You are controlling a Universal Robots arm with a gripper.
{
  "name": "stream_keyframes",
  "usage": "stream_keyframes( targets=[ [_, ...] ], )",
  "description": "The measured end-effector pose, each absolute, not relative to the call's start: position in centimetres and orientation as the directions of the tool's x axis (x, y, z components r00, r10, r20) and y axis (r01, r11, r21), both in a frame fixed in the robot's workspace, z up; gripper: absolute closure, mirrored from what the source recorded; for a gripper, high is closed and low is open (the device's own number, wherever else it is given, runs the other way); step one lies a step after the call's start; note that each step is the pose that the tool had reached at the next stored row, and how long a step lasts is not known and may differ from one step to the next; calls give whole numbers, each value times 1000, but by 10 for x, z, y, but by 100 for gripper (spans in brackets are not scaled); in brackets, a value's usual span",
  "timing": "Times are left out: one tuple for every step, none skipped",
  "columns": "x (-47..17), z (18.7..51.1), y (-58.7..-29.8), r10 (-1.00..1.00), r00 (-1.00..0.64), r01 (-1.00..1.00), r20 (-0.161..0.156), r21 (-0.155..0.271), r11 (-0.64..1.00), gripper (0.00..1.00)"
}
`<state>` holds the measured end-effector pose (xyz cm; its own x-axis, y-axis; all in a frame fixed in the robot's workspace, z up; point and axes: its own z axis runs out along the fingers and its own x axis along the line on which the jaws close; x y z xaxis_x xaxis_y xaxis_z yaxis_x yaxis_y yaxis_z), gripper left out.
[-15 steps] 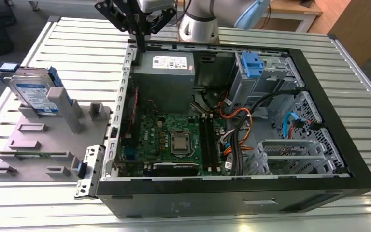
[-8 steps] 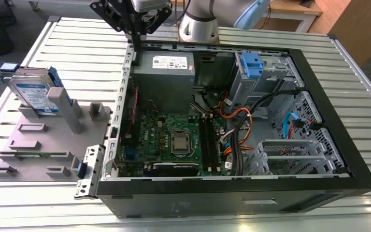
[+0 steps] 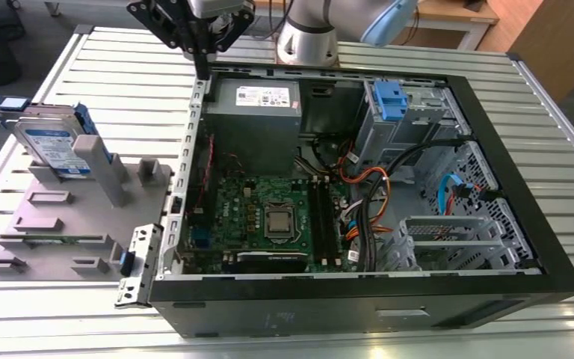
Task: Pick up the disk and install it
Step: 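Reach for the disk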
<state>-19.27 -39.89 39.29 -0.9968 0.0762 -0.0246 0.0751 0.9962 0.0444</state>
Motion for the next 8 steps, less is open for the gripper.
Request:
stream_keyframes(
  targets=[
    [-194, 393, -399, 76, -997, 75, -25, 44, 996, 89],
    [-196, 393, -399, 76, -997, 75, -25, 44, 996, 89],
    [-198, 393, -399, 76, -997, 75, -25, 44, 996, 89],
    [-200, 393, -399, 76, -997, 75, -25, 44, 996, 89],
    [-202, 393, -399, 76, -997, 75, -25, 44, 996, 89],
    [-203, 393, -399, 76, -997, 75, -25, 44, 996, 89],
    [-205, 393, -399, 76, -997, 75, -25, 44, 996, 89],
    [-207, 393, -399, 76, -997, 75, -25, 44, 996, 89]
  ],
)
